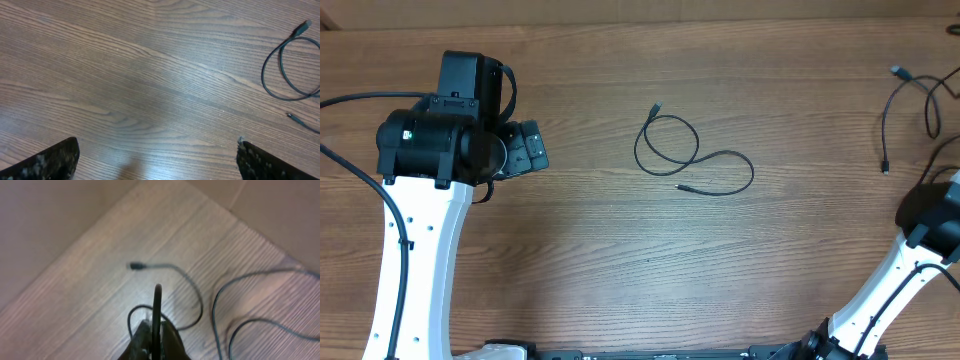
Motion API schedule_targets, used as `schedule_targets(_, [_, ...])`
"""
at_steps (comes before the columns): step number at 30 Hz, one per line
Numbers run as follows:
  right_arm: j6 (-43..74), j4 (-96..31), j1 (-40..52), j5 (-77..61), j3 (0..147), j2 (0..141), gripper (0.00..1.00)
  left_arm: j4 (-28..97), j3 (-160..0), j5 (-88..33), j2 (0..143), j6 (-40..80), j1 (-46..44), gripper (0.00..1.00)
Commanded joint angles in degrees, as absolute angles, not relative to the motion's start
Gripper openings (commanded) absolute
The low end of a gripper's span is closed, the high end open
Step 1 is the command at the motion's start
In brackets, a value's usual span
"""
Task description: Untangle cables
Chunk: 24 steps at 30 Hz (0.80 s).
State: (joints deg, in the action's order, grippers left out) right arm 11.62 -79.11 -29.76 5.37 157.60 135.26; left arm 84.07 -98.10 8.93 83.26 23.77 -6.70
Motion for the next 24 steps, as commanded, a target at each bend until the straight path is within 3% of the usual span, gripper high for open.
schedule_targets(1, [12.05,-78.72,-29.80,4.73,154.08,135.52,0.27,83.99,-98.74,8.71,82.83,23.27,-6.50,1.00])
schedule_targets(3, [12.03,-78.70,-29.78,4.49,151.76,135.52,0.65,83.99,-98.74,8.71,82.83,23.27,-6.50,1.00])
schedule_targets(5, [12.01,-78.52,-29.74,2.72,149.40,135.52,0.92,83.99,-98.74,8.71,82.83,23.27,-6.50,1.00])
schedule_targets(6, [12.01,-78.54,-29.76,1.48,148.49,135.55,0.98,83.99,-98.74,8.71,82.83,23.27,-6.50,1.00])
schedule_targets(17, [3.95,-84.49,-29.06,-15.18,144.59,135.55,1.00,83.99,-98.74,8.71,82.83,23.27,-6.50,1.00])
schedule_targets(24, [-2.04,-92.47,-25.80,-18.35,144.59,135.50,1.00,83.99,-98.74,8.71,82.83,23.27,-6.50,1.00])
